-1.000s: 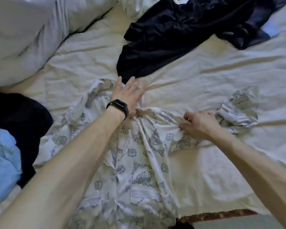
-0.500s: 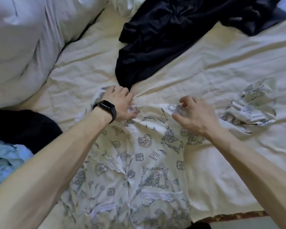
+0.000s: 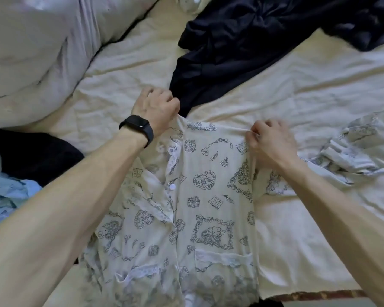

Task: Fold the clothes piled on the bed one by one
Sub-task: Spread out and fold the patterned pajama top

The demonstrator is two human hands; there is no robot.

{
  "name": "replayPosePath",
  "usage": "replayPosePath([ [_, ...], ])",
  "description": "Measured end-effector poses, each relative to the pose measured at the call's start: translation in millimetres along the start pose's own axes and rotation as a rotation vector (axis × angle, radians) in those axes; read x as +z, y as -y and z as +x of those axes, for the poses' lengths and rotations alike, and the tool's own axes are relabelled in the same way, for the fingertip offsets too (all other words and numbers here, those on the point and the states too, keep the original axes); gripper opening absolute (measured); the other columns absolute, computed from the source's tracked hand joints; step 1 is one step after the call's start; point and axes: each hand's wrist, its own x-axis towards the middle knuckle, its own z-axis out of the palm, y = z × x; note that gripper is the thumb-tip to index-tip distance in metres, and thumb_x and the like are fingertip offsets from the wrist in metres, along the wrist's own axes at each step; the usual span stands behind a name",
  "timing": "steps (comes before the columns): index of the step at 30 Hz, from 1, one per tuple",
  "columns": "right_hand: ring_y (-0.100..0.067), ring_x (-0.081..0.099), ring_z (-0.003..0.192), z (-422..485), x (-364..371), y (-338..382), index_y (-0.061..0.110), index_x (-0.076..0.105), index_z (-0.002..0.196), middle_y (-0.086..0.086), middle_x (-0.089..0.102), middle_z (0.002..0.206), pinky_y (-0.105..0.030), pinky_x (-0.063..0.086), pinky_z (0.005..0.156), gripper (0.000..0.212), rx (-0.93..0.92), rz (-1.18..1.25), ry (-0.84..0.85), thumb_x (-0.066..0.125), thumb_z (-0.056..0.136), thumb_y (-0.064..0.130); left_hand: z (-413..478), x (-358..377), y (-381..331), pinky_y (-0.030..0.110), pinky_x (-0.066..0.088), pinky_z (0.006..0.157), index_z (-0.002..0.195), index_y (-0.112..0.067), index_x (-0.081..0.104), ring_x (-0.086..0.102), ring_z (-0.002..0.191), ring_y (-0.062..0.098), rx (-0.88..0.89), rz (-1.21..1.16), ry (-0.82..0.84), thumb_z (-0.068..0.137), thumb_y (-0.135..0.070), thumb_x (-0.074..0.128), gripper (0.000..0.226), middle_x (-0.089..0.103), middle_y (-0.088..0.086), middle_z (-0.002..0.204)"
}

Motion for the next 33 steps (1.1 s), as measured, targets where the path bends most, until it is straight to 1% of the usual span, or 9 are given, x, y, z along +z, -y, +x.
replayPosePath([
  [4, -0.038, 0.048, 0.112, -7, 2, 28, 0.013, 0.062, 0.117, -0.016, 0.059, 0.12, -0.045, 0.039, 0.094, 0.029, -0.022, 0.001, -0.165, 0.055, 0.093, 0.029, -19, 2, 3, 0.04, 0.034, 0.101, 0.126, -0.027, 0.058, 0.05, 0.118, 0.027, -0.422, -0.365, -0.186, 0.094, -0.03, 0.052, 0.033, 0.056, 0.004, 0.125],
  [8, -0.03, 0.05, 0.109, -22, 13, 78, 0.017, 0.057, 0.124, -0.007, 0.061, 0.12, -0.043, 0.042, 0.091, 0.04, -0.205, 0.049, -0.144, 0.053, 0.097, 0.047, -80, 19, 18, 0.045, 0.038, 0.104, 0.139, -0.02, 0.046, 0.044, 0.128, 0.031, -0.871, -0.524, -0.075, 0.093, -0.047, 0.055, 0.054, 0.047, 0.01, 0.14],
  [11, -0.025, 0.055, 0.103, -29, 32, 123, 0.021, 0.054, 0.123, -0.001, 0.064, 0.114, -0.04, 0.045, 0.078, 0.047, -0.303, 0.081, -0.072, 0.048, 0.097, 0.06, -129, 36, 19, 0.045, 0.041, 0.1, 0.138, -0.021, 0.046, 0.047, 0.125, 0.033, -0.862, -0.423, 0.11, 0.088, -0.057, 0.058, 0.063, 0.048, 0.01, 0.138],
  [14, -0.028, 0.057, 0.105, -28, 59, 162, 0.018, 0.051, 0.128, -0.004, 0.059, 0.123, -0.037, 0.04, 0.072, 0.059, -0.332, 0.008, -0.031, 0.047, 0.094, 0.067, -147, 51, 26, 0.043, 0.048, 0.09, 0.125, -0.024, 0.058, 0.056, 0.111, 0.032, -0.823, -0.464, 0.2, 0.09, -0.051, 0.054, 0.044, 0.061, 0.006, 0.122],
  [18, -0.036, 0.048, 0.123, -15, 84, 185, 0.007, 0.045, 0.139, -0.016, 0.046, 0.142, -0.048, 0.046, 0.095, 0.084, -0.213, -0.073, 0.025, 0.048, 0.09, 0.074, -142, 56, 36, 0.04, 0.049, 0.081, 0.103, -0.028, 0.06, 0.059, 0.099, 0.029, -0.835, -0.594, 0.102, 0.092, -0.05, 0.055, 0.025, 0.064, 0.002, 0.105],
  [23, -0.036, 0.053, 0.116, -7, 83, 200, 0.007, 0.053, 0.125, -0.015, 0.055, 0.127, -0.046, 0.046, 0.086, 0.049, -0.062, -0.117, 0.011, 0.046, 0.098, 0.048, -131, 54, 44, 0.032, 0.04, 0.064, 0.08, -0.027, 0.052, 0.059, 0.088, 0.027, -0.877, -0.858, 0.088, 0.086, -0.037, 0.061, 0.014, 0.064, 0.0, 0.093],
  [28, -0.031, 0.063, 0.082, 2, 59, 202, 0.016, 0.061, 0.089, -0.005, 0.064, 0.083, -0.038, 0.052, 0.073, 0.037, 0.232, 0.509, 0.039, 0.04, 0.101, 0.044, -135, 41, 54, 0.03, 0.03, 0.071, 0.071, -0.026, 0.053, 0.043, 0.09, 0.022, -0.832, -0.878, -0.013, 0.079, -0.031, 0.067, 0.017, 0.048, -0.002, 0.09],
  [30, -0.027, 0.054, 0.07, 3, 50, 199, 0.012, 0.056, 0.079, -0.008, 0.056, 0.076, -0.034, 0.042, 0.059, 0.026, 0.375, 0.741, 0.003, 0.042, 0.098, 0.023, -138, 31, 58, 0.031, 0.036, 0.062, 0.066, -0.022, 0.051, 0.05, 0.077, 0.02, -0.837, -1.122, -0.027, 0.07, -0.029, 0.071, 0.021, 0.054, -0.003, 0.076],
  [33, -0.022, 0.048, 0.061, -9, 34, 184, 0.011, 0.052, 0.074, -0.007, 0.05, 0.069, -0.035, 0.039, 0.059, 0.019, 0.567, 1.001, -0.014, 0.041, 0.087, 0.002, -143, 21, 70, 0.027, 0.05, 0.053, 0.083, -0.015, 0.059, 0.055, 0.067, 0.021, -0.903, -1.673, 0.131, 0.068, -0.017, 0.079, 0.026, 0.057, 0.003, 0.074],
])
